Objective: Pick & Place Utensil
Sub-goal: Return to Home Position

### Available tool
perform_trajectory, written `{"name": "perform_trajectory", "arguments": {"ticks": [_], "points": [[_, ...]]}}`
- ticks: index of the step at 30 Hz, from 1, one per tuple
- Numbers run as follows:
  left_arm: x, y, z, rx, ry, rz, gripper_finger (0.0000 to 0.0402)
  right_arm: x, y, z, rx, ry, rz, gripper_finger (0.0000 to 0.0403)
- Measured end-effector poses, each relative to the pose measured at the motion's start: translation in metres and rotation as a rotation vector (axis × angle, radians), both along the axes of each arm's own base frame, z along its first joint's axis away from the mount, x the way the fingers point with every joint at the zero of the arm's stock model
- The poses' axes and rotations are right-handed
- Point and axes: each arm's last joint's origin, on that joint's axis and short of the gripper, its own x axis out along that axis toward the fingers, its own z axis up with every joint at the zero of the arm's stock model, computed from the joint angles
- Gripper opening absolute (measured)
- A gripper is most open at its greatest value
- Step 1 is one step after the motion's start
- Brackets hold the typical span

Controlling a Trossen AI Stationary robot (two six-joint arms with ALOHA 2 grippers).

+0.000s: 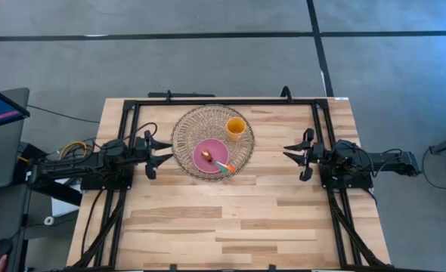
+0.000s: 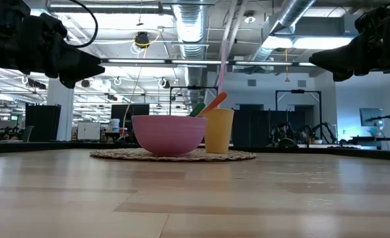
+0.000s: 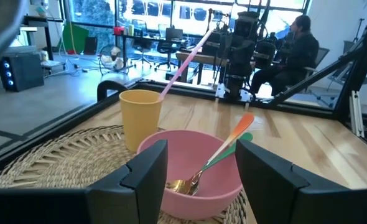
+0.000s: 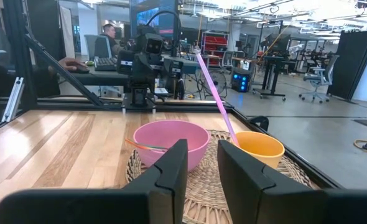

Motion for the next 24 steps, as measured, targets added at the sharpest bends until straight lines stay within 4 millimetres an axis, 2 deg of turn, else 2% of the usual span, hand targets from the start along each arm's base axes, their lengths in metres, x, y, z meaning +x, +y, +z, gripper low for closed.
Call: {"name": "perform_trajectory", "arguments": {"ticks": [24], "points": [[-0.0003, -0.0002, 0.001, 0.002, -0.01, -0.001, 0.0191, 0.0, 0.0, 0.0, 0.0, 0.0, 0.0, 0.0082]]}}
